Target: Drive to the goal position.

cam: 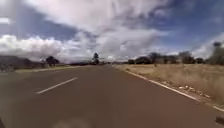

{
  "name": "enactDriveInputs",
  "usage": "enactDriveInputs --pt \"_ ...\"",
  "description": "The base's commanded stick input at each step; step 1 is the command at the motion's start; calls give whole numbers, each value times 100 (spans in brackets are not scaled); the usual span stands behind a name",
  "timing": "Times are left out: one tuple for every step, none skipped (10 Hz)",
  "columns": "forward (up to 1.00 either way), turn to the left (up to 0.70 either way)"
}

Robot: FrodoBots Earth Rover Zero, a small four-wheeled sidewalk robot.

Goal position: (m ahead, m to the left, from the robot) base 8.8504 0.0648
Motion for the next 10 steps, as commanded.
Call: enactDriveInputs --pt "70 -6" --pt "70 -35" --pt "70 -35" --pt "70 -25" --pt "70 -10" --pt "70 0" --pt "70 0" --pt "70 0" --pt "70 0" --pt "70 0"
